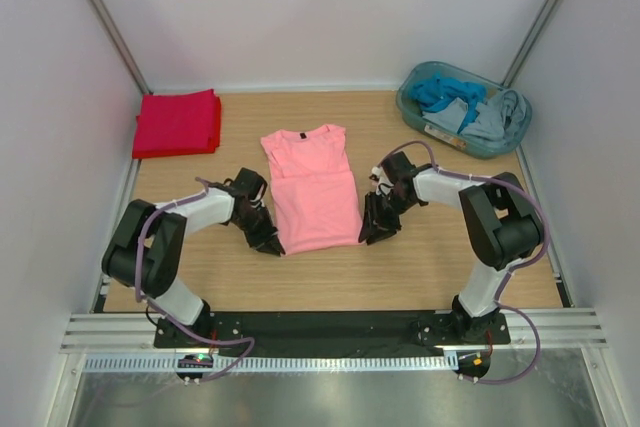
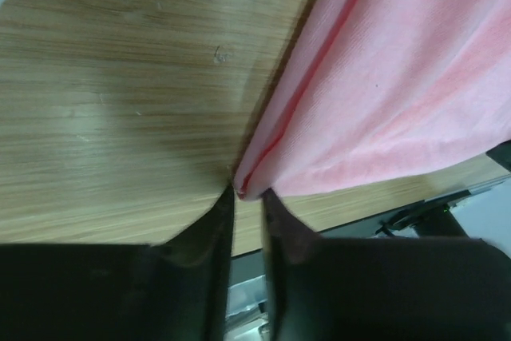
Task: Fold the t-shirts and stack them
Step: Fold the tshirt
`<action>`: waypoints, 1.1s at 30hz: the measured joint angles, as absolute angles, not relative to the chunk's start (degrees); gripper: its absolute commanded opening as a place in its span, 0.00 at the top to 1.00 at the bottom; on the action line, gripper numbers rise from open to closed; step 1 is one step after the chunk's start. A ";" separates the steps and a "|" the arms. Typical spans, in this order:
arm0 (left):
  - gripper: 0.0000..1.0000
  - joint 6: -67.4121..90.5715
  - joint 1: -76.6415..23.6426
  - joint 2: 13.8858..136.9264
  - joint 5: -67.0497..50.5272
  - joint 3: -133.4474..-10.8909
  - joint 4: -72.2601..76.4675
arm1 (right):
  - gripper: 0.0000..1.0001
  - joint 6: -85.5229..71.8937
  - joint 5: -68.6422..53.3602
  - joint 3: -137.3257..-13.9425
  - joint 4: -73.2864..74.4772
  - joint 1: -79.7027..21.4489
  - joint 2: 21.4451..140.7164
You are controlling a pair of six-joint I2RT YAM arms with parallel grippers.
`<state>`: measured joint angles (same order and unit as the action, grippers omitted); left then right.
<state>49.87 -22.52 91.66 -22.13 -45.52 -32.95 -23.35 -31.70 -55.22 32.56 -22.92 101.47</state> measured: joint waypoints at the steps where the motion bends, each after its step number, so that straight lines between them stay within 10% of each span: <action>1: 0.92 50.04 -22.55 91.74 -22.31 -45.34 -32.62 | 0.78 -23.64 -31.73 -55.05 32.01 -23.05 101.47; 4: 1.00 50.68 -22.55 91.85 -22.50 -45.08 -31.97 | 0.99 -24.32 -31.70 -54.94 30.87 -23.16 101.49; 20: 0.89 56.62 -22.81 87.44 -22.39 -39.81 -38.20 | 0.99 -29.19 -27.66 -45.54 32.95 -26.46 90.54; 33: 0.55 58.28 -22.81 82.32 -24.32 -37.74 -37.58 | 0.58 -33.95 -25.08 -42.24 33.28 -28.82 87.64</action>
<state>58.28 -22.81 82.32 -24.32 -37.74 -37.58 -33.95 -25.08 -42.24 33.28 -28.82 87.64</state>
